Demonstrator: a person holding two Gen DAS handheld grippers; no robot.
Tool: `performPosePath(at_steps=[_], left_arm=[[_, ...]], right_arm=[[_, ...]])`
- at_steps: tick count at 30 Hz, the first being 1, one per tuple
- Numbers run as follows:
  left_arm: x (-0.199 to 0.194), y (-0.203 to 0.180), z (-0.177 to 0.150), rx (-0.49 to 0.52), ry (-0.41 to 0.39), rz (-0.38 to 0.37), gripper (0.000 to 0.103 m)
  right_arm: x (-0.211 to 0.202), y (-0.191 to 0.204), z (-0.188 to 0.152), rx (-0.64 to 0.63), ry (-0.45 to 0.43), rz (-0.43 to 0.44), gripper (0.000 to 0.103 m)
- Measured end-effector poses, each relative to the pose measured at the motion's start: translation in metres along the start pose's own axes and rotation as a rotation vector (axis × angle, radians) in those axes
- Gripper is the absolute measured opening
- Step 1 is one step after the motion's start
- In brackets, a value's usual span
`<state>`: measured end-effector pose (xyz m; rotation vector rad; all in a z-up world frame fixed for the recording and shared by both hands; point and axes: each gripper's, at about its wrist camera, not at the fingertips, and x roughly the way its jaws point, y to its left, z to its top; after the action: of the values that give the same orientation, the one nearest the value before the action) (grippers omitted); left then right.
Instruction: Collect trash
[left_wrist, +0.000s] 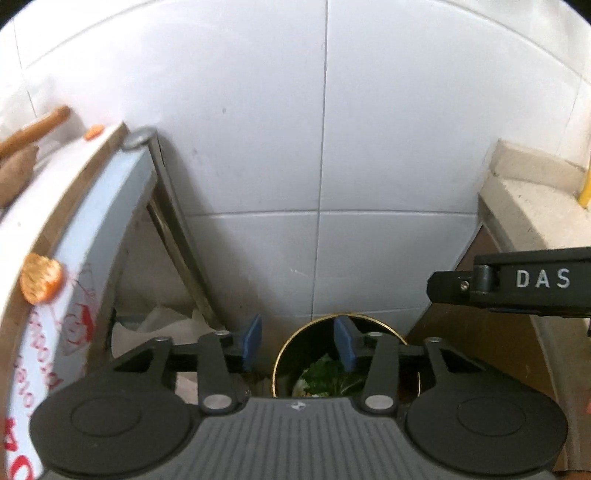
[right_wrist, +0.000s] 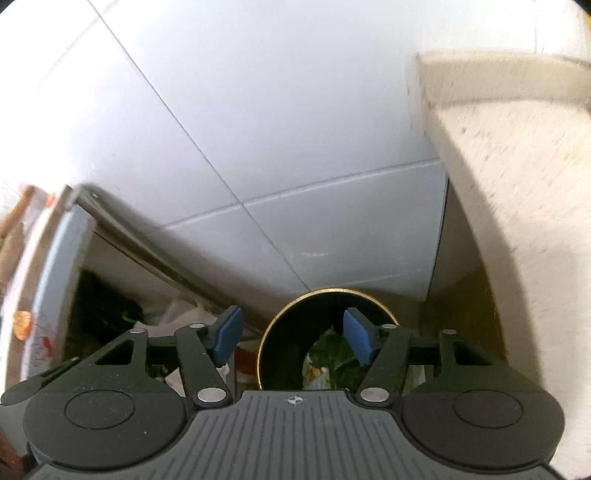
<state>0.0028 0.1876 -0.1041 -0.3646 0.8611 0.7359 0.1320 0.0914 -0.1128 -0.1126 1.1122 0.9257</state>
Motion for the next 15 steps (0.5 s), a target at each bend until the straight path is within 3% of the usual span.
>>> performPosePath(at_steps=[7,12,15], left_arm=[[-0.027,0.001,0.005,0.038,-0.064,-0.044,0.048],[-0.047,-0.001,0.004,0.093,-0.099,-0.096,0.052],[-0.060,0.002,0.003,0.104,-0.122,-0.121,0.060]], right_arm=[[-0.041,-0.001,-0.005,0.008,-0.076,-0.012,0.073],[-0.070,0.006,-0.018,-0.004,-0.147,-0.068,0.076],[-0.086,0.008,-0.027,0.001,-0.182,-0.097,0.076]])
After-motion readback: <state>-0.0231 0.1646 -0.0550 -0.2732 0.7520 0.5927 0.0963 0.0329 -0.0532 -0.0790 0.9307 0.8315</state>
